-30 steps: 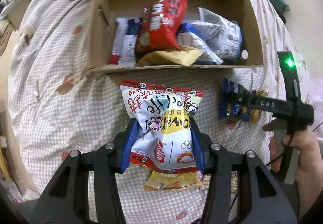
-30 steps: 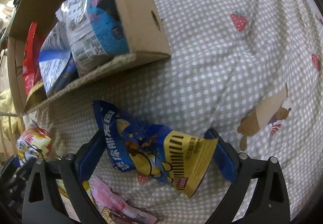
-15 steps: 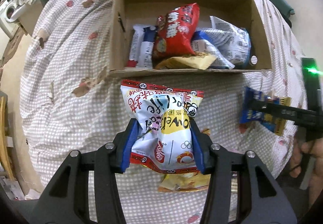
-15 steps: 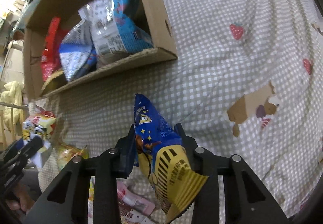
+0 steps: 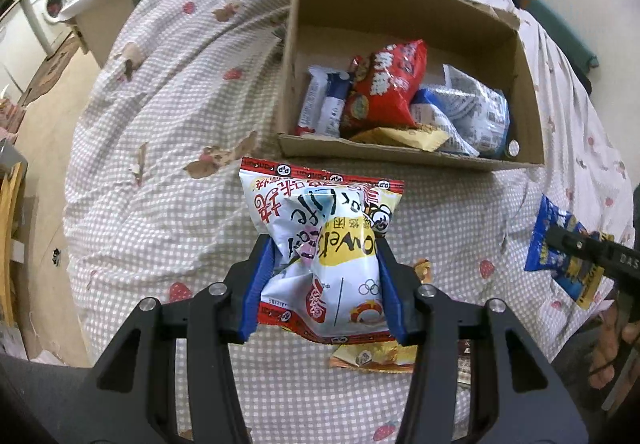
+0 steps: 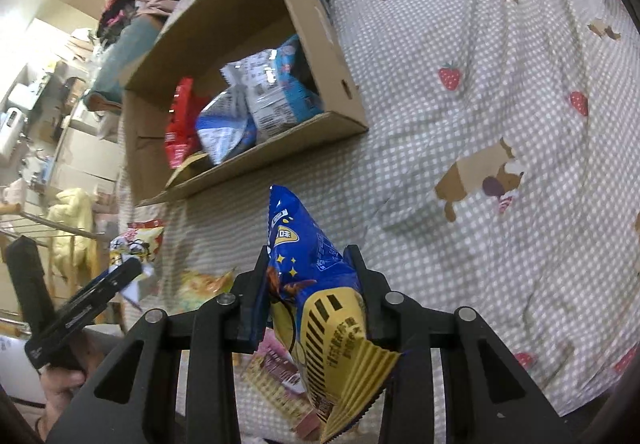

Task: Organize snacks
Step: 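Lower the white chip bag into the box with the left tool while the right drops its bag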

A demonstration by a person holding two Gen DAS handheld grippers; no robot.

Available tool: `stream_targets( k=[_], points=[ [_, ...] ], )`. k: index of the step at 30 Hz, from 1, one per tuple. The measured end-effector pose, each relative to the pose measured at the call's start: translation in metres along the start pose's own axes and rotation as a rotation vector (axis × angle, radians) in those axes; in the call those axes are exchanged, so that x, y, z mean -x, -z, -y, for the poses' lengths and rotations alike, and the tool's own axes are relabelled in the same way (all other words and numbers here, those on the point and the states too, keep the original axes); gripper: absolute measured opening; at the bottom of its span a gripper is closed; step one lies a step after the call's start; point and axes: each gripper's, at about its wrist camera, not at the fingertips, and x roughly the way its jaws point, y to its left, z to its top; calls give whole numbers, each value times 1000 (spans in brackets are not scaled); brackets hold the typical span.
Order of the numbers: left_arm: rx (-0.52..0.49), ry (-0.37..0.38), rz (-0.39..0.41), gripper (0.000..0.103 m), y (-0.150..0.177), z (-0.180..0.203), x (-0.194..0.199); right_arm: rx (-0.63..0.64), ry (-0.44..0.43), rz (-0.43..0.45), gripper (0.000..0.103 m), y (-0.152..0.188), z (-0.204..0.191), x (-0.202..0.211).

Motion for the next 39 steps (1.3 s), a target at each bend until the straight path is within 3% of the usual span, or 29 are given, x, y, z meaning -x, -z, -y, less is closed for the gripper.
stream_targets(
  k=[8, 15, 19, 23, 29, 35, 39],
  points=[
    [40, -31, 128, 45, 0, -6, 31, 68, -126, 86, 36, 6, -41, 17],
    [29, -34, 245, 45, -30, -3, 63, 101, -220, 170, 36, -11, -68, 42],
    [-15, -27, 299, 45, -58, 8, 75, 150, -215, 208, 36, -28, -89, 55],
    [-99, -75, 355, 45, -81, 24, 70, 191, -164, 203, 36, -57, -105, 47],
    [-103, -56, 353, 45, -114, 31, 41, 265, -72, 192, 36, -101, -123, 18],
    [-120, -40, 359, 45, -120, 33, 2, 281, -85, 217, 36, -123, -119, -22],
    [-105, -33, 331, 46, -126, 30, -19, 293, -57, 190, 36, -131, -113, -45]
  ],
)
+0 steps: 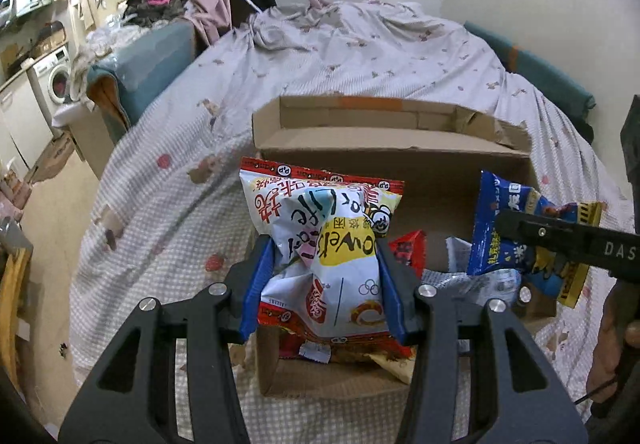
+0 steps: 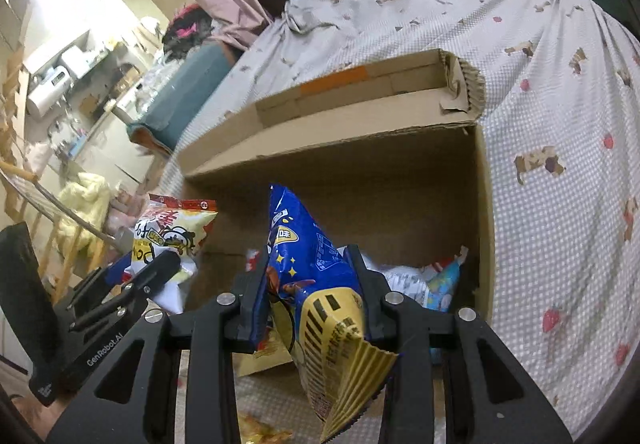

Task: Organize snacks
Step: 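Lower the white chip bag into the box with the left tool while the right drops its bag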

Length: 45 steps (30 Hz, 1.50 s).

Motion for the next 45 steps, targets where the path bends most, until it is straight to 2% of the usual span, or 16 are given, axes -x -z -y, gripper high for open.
stream_targets(
  k=[5, 8, 10, 12, 22, 23, 24, 25, 27, 29, 31, 33, 39, 45],
  points=[
    [-11, -4, -18, 46, -2, -2, -18, -38, -26, -24, 36, -5, 12, -13],
    [7, 15, -37, 46, 0, -2, -23, -19, 4, 3, 36, -5, 13, -13],
    [9, 36, -43, 46, 0, -1, -23, -64, -3, 34, 36, -3, 22, -11],
    [0, 40, -47, 46, 1, 2, -24, -125, -19, 28, 37, -2, 33, -14],
    [4, 39, -61, 48, -1, 7, -24, -162, -40, 40, 40, -2, 39, -16],
    [6, 40, -67, 48, -1, 7, -25, -164, -41, 39, 42, -2, 39, -16],
    [9, 42, -71, 48, -1, 7, -25, -166, -41, 40, 56, -3, 39, -15],
    [10, 42, -71, 49, -2, 7, -24, -169, -44, 42, 74, -3, 39, -14],
    [9, 38, -71, 52, -2, 6, -24, -175, -52, 73, 85, -3, 39, -9],
    [13, 41, -71, 61, -2, 6, -23, -160, -55, 94, 86, -4, 35, -4],
    [28, 53, -66, 77, -2, 6, -21, -142, -65, 97, 87, -5, 33, -1],
    [35, 49, -61, 84, -2, 5, -20, -139, -65, 87, 87, -5, 33, -2],
    [30, 37, -68, 84, -1, 6, -20, -148, -74, 54, 87, -4, 35, -8],
    [41, 42, -59, 84, -1, 4, -18, -87, -53, 59, 87, -3, 24, -4]
  ],
)
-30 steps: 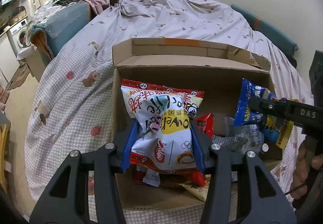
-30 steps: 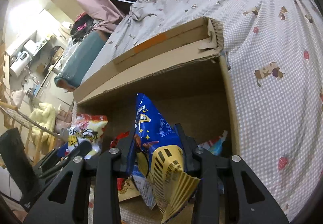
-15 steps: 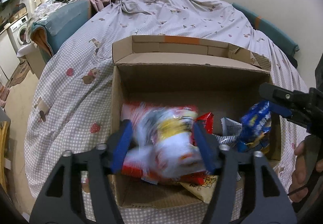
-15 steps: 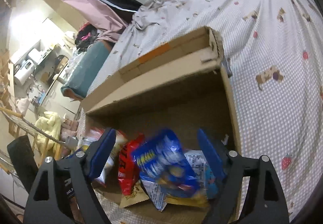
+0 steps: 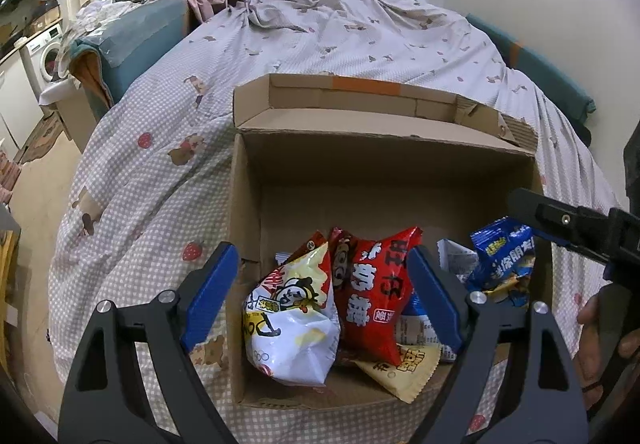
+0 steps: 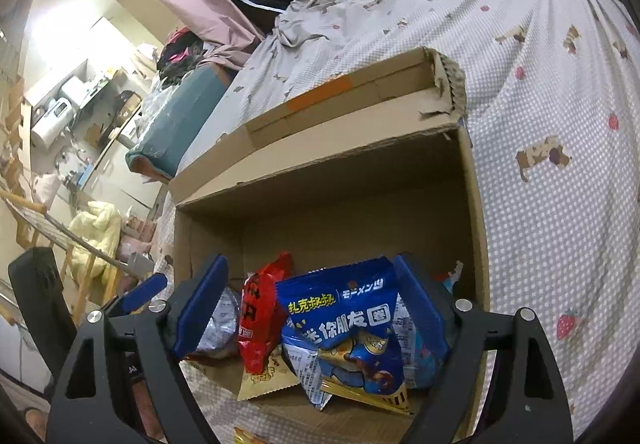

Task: Organize snacks
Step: 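Lower the white chip bag into the box with the left tool while the right drops its bag, then move both open tools back to the remaining snacks on the bed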

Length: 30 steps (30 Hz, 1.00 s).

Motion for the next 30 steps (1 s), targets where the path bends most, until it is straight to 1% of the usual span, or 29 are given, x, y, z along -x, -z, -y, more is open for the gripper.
stream_targets(
  k=[2, 5, 9, 11, 13, 16, 20, 23, 27, 30],
  points=[
    [-5, 10, 4, 84, 1, 1, 2, 24, 11, 7, 87, 1, -3, 2],
    [-2, 17, 20, 84, 1, 1, 9, 24, -4, 8, 87, 2, -4, 7],
    [7, 13, 17, 84, 1, 0, 19, 37, 33, 44, 87, 4, -7, 21],
    [31, 26, 4, 86, 5, -3, 24, 41, 48, 50, 87, 6, -10, 27],
    [54, 43, -7, 92, 7, -6, 30, 49, 62, 52, 91, 11, -13, 34],
    [73, 48, -15, 93, 10, -8, 40, 63, 67, 55, 94, 18, -19, 43],
    [43, 15, -17, 93, 23, -9, 57, 54, 55, 27, 94, 35, -21, 54],
    [49, -8, -54, 93, 38, -15, 64, 46, 61, -1, 94, 54, -22, 63],
    [78, 23, -101, 93, 52, -18, 71, 45, 77, -15, 94, 75, -22, 77],
    [51, 2, -94, 93, 63, -17, 81, 35, 85, -19, 94, 86, -22, 87]
  ],
)
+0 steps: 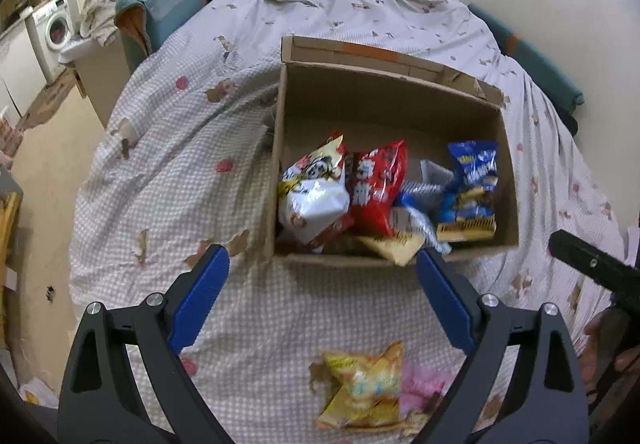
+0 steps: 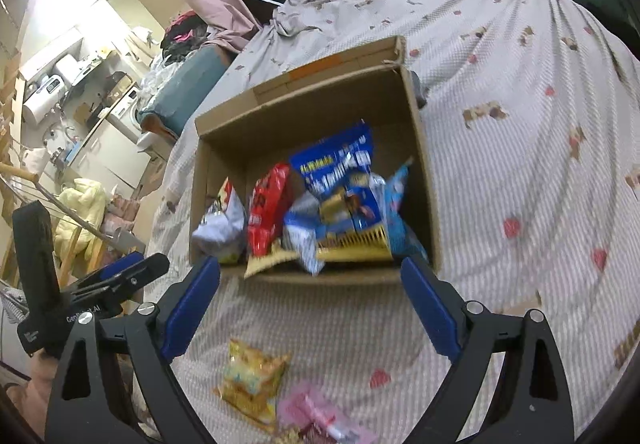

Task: Organize snacks
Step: 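Move both open tools back to the remaining snacks on the bed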

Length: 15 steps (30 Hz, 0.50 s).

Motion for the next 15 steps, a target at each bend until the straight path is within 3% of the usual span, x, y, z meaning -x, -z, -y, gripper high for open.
stream_targets(
  k=[11, 15],
  points=[
    [17, -15, -47, 93, 34, -10, 18, -3, 26, -53, 94, 38, 0, 11],
    [45, -19, -82, 93, 45, -16, 18, 7, 32, -169, 94, 59, 1, 1]
  ],
)
